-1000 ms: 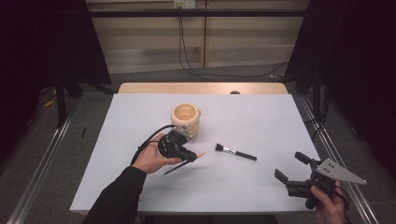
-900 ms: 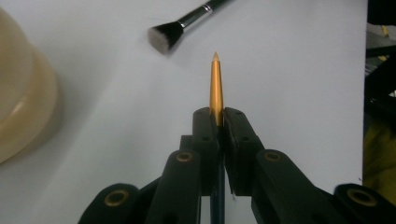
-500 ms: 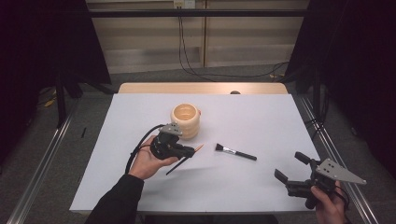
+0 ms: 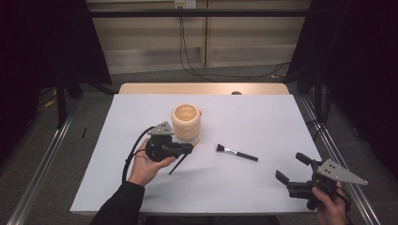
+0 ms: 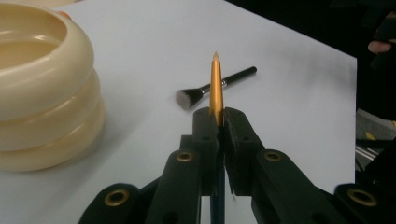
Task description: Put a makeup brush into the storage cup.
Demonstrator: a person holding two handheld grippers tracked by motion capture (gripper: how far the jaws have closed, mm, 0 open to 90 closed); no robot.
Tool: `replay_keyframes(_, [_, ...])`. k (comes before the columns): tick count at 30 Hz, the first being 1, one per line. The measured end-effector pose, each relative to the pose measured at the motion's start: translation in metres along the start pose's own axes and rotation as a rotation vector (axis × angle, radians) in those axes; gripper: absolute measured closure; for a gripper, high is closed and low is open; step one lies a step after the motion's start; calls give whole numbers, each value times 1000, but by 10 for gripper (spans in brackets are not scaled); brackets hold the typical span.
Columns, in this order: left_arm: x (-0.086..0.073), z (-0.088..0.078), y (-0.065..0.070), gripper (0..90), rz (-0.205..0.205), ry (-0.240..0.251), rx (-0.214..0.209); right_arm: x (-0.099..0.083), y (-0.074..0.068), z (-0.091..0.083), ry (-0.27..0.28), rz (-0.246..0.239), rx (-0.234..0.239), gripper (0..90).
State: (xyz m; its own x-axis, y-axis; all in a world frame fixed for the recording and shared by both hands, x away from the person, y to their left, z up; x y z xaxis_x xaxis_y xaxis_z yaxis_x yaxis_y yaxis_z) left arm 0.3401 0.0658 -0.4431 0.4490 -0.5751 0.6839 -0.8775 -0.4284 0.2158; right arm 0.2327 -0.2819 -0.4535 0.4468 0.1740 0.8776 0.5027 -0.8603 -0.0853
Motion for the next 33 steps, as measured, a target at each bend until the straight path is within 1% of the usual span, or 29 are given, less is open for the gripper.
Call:
replay_keyframes(1, [0, 0, 0, 840, 0, 0, 0, 0, 0, 0, 0, 0, 0, 0])
replay_keyframes(2, [0, -1, 0, 840, -2, 13, 3, 0, 0, 0, 0, -2, 0, 0])
replay_keyframes(3, [1, -2, -1, 840, -4, 29, 12, 0, 0, 0, 0, -2, 0, 0])
replay_keyframes(5, [1, -4, -1, 840, -5, 44, 29, 0, 0, 0, 0, -3, 0, 0])
replay_keyframes(6, [2, -4, -1, 840, -7, 63, 36, 0, 0, 0, 1, -6, 0, 0])
replay_keyframes(7, [1, -5, -1, 840, -11, 71, 43, 0, 0, 0, 1, -4, 1, 0])
replay_keyframes(8, [1, -7, -1, 840, -11, 91, 59, 0, 0, 0, -1, -3, 1, 0])
replay_keyframes(9, [1, -7, -1, 840, -11, 91, 59, 0, 0, 0, -1, -3, 1, 0])
replay_keyframes(10, [2, -9, -2, 840, -8, 114, 75, 0, 0, 0, 0, -1, 0, 0])
replay_keyframes(11, [2, -11, -1, 840, -15, 126, 73, 0, 0, 0, 0, -1, 0, 0])
replay_keyframes(14, [3, -14, 0, 840, -12, 134, 85, 0, 0, 0, 0, -4, 1, 0])
replay_keyframes(16, [5, -15, 3, 840, -8, 156, 70, 0, 0, 0, 0, -3, 2, 0])
replay_keyframes(17, [5, -16, 5, 840, -3, 151, 70, 0, 0, 0, 0, -2, 2, 0])
replay_keyframes(18, [5, -16, 6, 840, 17, 154, 59, 0, 0, 0, 0, -2, 2, 0])
replay_keyframes(19, [6, -18, 8, 840, 22, 156, 63, 0, 0, 0, 1, -7, 1, 0])
replay_keyframes(20, [6, -18, 8, 840, 22, 156, 63, 0, 0, 0, 1, -7, 1, 0])
replay_keyframes(21, [8, -20, 9, 840, 19, 168, 66, 0, -1, 0, -1, -7, 5, 0])
replay_keyframes(24, [9, -24, 8, 840, 15, 181, 72, 0, -2, 0, 0, -8, 6, 0])
replay_keyframes(26, [11, -27, 6, 840, 5, 197, 73, 0, -2, 0, 1, -9, 6, 0])
replay_keyframes(28, [12, -29, 2, 840, -4, 199, 89, 0, -1, 0, 2, -8, 6, 0])
replay_keyframes(29, [13, -30, 1, 840, -6, 202, 90, 1, -1, 0, 3, -8, 6, 0])
replay_keyframes(31, [14, -31, 1, 840, -6, 205, 94, 1, -2, 0, 4, -11, 9, 0])
replay_keyframes(32, [15, -32, 1, 840, -1, 204, 101, 1, -2, 0, 4, -11, 9, 0])
replay_keyframes(33, [19, -34, 2, 840, 5, 211, 98, 1, -2, 0, 2, -8, 12, 0])
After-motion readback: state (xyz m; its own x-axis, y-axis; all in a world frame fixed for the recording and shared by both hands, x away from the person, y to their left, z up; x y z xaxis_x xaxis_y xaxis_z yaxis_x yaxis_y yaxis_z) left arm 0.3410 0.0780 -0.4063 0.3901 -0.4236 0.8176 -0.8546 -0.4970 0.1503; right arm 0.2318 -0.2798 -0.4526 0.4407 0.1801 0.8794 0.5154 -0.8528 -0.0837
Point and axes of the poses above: each handheld gripper's, and its own axes: z roughly forward along the jaws, x roughly out of its top, y roughly to its right, the point moved 7 cm from there along z, roughly forward along the jaws, and after that the axes turned 14 degrees about -y, right-handed, at the moved point
